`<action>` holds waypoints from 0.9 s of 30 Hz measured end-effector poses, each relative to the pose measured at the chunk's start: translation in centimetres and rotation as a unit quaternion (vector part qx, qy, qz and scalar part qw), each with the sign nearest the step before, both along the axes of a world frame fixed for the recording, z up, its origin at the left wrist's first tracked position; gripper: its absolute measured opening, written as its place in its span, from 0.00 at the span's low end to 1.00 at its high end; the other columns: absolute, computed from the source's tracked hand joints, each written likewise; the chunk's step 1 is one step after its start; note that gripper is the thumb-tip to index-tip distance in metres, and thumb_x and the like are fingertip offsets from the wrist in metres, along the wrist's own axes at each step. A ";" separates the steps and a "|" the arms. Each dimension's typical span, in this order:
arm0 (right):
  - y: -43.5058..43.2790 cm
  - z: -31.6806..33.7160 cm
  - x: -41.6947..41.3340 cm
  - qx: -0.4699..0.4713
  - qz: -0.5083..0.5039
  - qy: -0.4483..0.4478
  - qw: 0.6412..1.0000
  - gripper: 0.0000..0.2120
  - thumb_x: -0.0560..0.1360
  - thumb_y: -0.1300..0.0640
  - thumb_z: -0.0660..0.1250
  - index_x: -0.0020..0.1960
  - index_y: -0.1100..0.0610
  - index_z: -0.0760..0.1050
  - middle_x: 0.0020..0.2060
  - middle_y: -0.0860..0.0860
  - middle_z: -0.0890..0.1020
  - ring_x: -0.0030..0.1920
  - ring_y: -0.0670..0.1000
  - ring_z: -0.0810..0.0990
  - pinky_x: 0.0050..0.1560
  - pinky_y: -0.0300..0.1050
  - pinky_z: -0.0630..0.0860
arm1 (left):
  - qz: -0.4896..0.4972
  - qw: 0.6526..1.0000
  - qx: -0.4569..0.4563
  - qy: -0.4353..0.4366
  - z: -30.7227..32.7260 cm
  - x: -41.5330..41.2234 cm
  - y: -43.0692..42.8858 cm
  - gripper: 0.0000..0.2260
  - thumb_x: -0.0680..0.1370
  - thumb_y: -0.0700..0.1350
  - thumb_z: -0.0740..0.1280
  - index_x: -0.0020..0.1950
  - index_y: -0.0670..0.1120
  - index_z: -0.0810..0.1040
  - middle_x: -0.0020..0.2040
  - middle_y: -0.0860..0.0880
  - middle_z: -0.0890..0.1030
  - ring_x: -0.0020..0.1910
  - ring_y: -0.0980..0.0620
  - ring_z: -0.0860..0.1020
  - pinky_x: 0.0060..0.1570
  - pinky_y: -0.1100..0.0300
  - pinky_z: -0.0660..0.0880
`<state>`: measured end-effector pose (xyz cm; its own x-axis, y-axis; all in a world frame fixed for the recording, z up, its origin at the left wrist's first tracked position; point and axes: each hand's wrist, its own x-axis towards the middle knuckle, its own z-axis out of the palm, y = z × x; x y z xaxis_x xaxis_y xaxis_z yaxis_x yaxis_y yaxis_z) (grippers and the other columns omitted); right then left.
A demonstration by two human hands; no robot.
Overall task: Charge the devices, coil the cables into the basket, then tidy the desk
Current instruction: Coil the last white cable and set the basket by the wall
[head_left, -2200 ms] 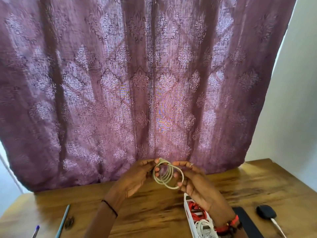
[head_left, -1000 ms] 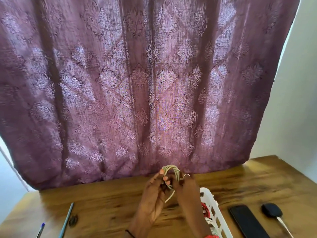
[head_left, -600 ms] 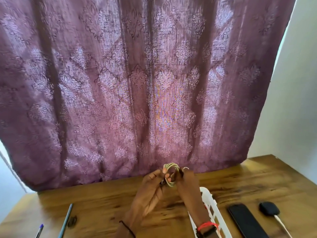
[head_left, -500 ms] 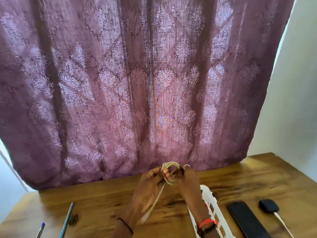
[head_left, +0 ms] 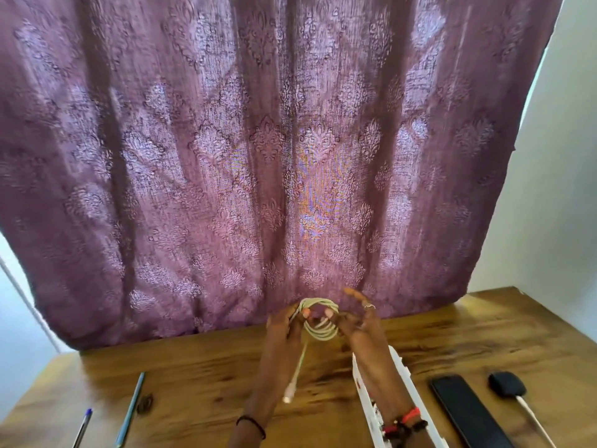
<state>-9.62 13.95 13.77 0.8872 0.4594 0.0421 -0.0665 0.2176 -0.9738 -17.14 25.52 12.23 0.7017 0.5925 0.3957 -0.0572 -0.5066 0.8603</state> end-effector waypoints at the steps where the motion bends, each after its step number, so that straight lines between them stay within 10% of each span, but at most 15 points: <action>1: -0.1 0.1 -0.1 0.015 0.016 0.010 1.000 0.28 0.64 0.61 0.77 0.61 0.49 0.72 0.41 0.55 0.85 0.43 0.49 0.83 0.46 0.43 0.75 | 0.003 1.000 0.001 -0.002 -0.1 -0.1 0.1 0.09 0.75 0.46 0.60 0.50 0.53 0.78 0.47 0.55 0.82 0.51 0.57 0.78 0.55 0.60 0.73; 4: -0.4 0.1 0.0 0.067 0.082 0.064 0.992 0.37 0.51 0.51 0.83 0.58 0.52 0.76 0.48 0.57 0.84 0.47 0.51 0.83 0.47 0.44 0.77 | -0.017 0.999 -0.026 -0.013 -0.2 -0.3 -0.1 0.06 0.79 0.41 0.61 0.52 0.49 0.76 0.48 0.54 0.81 0.48 0.66 0.77 0.52 0.66 0.72; 9: -0.9 0.6 0.1 0.160 0.178 0.173 0.955 0.22 0.65 0.68 0.68 0.58 0.63 0.74 0.34 0.56 0.82 0.34 0.49 0.81 0.37 0.40 0.80 | -0.031 0.999 -0.026 -0.005 -0.6 -0.2 -1.3 0.06 0.79 0.41 0.61 0.51 0.51 0.76 0.45 0.54 0.81 0.44 0.67 0.77 0.46 0.70 0.72; 13: -0.7 -0.1 0.0 -0.009 0.083 0.029 0.996 0.28 0.62 0.64 0.74 0.59 0.52 0.71 0.49 0.57 0.83 0.45 0.51 0.81 0.36 0.37 0.75 | 0.023 0.999 -0.040 -0.012 -0.9 -0.1 -1.0 0.07 0.77 0.42 0.60 0.49 0.48 0.77 0.42 0.52 0.80 0.39 0.60 0.78 0.42 0.70 0.72; 18: -0.2 -0.9 -0.6 -0.201 -0.071 -0.077 0.974 0.10 0.67 0.61 0.73 0.47 0.59 0.76 0.37 0.54 0.83 0.38 0.52 0.82 0.41 0.49 0.79 | 0.031 0.996 0.078 -0.015 -0.4 -0.4 -0.8 0.09 0.77 0.39 0.60 0.52 0.39 0.78 0.45 0.50 0.77 0.41 0.60 0.73 0.44 0.79 0.65; 24: -0.7 0.2 -1.5 -0.167 -0.074 -0.091 0.979 0.02 0.70 0.63 0.69 0.40 0.58 0.79 0.25 0.47 0.82 0.28 0.40 0.78 0.32 0.35 0.73 | 0.057 0.986 0.158 0.020 -1.0 -1.2 -0.7 0.20 0.79 0.57 0.54 0.50 0.44 0.78 0.46 0.48 0.78 0.43 0.48 0.76 0.45 0.53 0.72; 27: -0.5 0.4 -1.9 -0.128 -0.090 -0.065 0.986 0.02 0.70 0.63 0.68 0.40 0.59 0.79 0.31 0.52 0.83 0.33 0.47 0.79 0.35 0.41 0.74 | 0.037 0.993 0.111 0.016 -0.3 -1.6 -0.7 0.12 0.80 0.49 0.59 0.51 0.43 0.78 0.45 0.52 0.76 0.42 0.55 0.75 0.44 0.61 0.68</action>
